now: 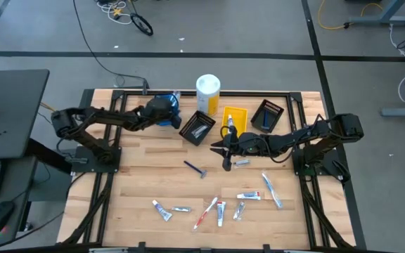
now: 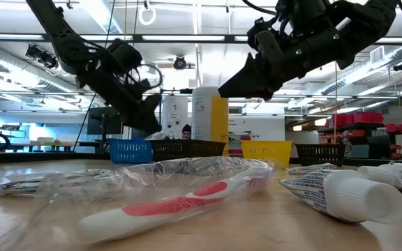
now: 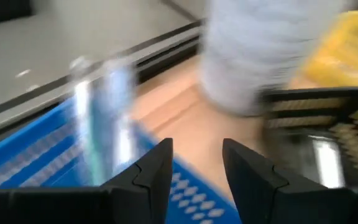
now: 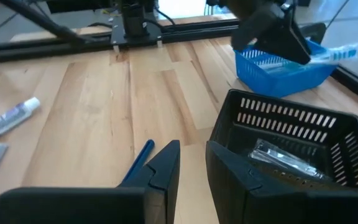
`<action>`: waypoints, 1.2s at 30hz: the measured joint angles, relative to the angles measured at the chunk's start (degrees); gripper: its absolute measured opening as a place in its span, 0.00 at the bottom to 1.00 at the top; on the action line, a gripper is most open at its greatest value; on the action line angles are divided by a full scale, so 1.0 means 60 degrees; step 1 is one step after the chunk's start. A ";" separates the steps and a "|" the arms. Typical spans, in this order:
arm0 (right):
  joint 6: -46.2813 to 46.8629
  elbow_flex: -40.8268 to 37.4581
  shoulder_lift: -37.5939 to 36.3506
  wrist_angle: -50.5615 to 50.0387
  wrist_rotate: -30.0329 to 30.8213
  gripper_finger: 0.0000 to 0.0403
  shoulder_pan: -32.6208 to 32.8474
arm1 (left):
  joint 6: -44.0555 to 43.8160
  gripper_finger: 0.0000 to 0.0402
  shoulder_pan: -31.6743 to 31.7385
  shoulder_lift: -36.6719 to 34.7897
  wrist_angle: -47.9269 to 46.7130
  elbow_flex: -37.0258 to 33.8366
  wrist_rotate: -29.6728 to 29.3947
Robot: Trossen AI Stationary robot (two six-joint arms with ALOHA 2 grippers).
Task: Pick & Place Travel size toiletries
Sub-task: Put the silver nail cutter into the left black bin
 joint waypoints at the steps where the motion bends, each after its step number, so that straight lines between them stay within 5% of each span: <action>1: -0.0130 0.0000 0.0000 0.0000 0.0000 0.22 0.0000 | 0.0039 0.37 -0.0010 -0.0210 -0.0003 0.0000 0.0206; 10: 0.0322 0.0004 0.0000 -0.0115 -0.0056 0.22 0.0047 | -0.0275 0.37 -0.0039 -0.2099 -0.1060 0.0007 0.0131; 20: 0.0418 0.0000 0.0000 -0.0612 0.0060 0.22 0.0055 | -0.1257 0.37 -0.1199 -0.2757 -0.0508 0.0007 0.4547; 36: 0.0469 -0.0015 0.0000 -0.0177 0.1016 0.22 0.0047 | -0.1231 0.37 -0.3142 -0.2757 -0.0256 0.0007 0.4557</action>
